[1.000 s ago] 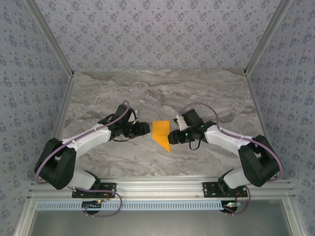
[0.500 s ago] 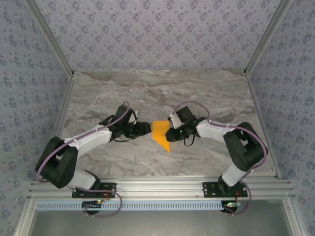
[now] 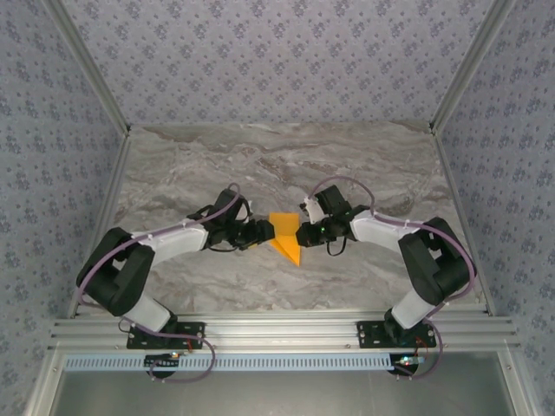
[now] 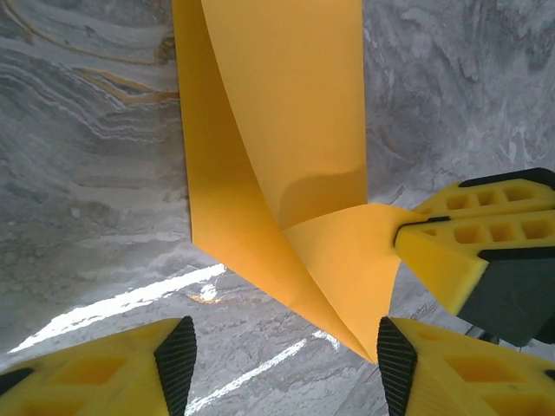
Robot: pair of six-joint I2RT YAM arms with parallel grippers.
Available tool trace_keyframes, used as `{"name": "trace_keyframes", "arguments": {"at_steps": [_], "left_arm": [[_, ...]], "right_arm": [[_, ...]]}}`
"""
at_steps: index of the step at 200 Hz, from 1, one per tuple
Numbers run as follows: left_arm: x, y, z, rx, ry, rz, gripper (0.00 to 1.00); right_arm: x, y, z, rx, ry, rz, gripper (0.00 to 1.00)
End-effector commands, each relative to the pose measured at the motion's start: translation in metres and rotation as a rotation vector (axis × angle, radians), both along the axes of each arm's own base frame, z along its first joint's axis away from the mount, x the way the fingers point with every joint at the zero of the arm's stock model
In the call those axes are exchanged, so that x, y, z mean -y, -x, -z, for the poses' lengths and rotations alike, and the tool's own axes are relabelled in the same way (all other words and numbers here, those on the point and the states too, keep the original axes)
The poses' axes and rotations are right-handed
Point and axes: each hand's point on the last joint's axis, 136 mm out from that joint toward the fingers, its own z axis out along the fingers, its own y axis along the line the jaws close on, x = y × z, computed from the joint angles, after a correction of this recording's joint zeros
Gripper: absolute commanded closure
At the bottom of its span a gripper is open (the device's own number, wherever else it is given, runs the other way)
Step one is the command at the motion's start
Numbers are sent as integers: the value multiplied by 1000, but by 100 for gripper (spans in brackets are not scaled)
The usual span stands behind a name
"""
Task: Fold a paper plane with a square sheet of paper (fold left side to right side)
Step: Fourth fold the wing at the center of the table.
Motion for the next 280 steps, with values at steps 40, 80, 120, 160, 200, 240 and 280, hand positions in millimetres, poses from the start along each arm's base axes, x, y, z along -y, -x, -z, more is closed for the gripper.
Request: {"name": "trace_keyframes", "arguments": {"at_steps": [40,80,120,160,200,240,280], "left_arm": [[36,-14,-10,22,53,53,45],[48,-18,-4,11,49,68,53],[50,-19,-3,11,44,69,54],[51,-18,-8,14,50,67,75],[49,-20,-13,2,53,33,78],[50,-24,-21,-13,67,-3,78],[53,-25,-24,-25,70,-6,78]], "right_arm": [[3,5,-2,0,-10,-18,91],[3,8,-1,-5,-12,-18,91],[4,8,0,-1,-5,-16,90],[12,4,-11,51,18,12,78],[33,3,-37,233,97,64,57],[20,34,-40,396,163,-4,53],[2,46,-25,499,234,-70,53]]}}
